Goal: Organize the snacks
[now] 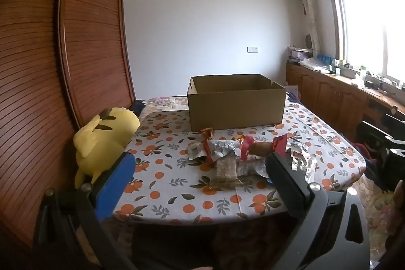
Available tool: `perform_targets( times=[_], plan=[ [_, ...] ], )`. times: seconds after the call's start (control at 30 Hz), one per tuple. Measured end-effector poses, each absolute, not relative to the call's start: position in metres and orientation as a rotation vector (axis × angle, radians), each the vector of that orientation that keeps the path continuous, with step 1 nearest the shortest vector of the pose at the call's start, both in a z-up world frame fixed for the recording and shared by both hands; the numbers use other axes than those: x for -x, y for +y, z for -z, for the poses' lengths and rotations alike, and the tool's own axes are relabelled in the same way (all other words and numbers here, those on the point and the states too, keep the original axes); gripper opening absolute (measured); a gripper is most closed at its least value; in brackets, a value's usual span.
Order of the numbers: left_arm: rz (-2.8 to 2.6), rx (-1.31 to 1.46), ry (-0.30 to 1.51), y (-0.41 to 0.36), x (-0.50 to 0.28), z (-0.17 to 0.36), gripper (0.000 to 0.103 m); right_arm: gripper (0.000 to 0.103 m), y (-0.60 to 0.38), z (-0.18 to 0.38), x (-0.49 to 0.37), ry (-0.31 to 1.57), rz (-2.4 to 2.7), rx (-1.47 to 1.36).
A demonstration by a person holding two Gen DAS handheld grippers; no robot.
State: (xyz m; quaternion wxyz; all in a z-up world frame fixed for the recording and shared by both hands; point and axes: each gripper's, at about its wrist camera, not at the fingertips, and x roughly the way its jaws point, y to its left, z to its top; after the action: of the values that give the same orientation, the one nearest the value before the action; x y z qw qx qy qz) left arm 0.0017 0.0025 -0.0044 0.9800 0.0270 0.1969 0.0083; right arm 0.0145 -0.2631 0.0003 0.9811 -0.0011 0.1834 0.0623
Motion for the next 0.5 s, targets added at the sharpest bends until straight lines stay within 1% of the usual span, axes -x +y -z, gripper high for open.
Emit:
perform_targets(
  times=[0.5],
  plan=[
    [-0.020,-0.053,0.395,0.0048,-0.0011,-0.0013,0.103,0.103,-0.2645,-0.0006,-0.0144,0.377,-0.130,-0.004]
  ],
)
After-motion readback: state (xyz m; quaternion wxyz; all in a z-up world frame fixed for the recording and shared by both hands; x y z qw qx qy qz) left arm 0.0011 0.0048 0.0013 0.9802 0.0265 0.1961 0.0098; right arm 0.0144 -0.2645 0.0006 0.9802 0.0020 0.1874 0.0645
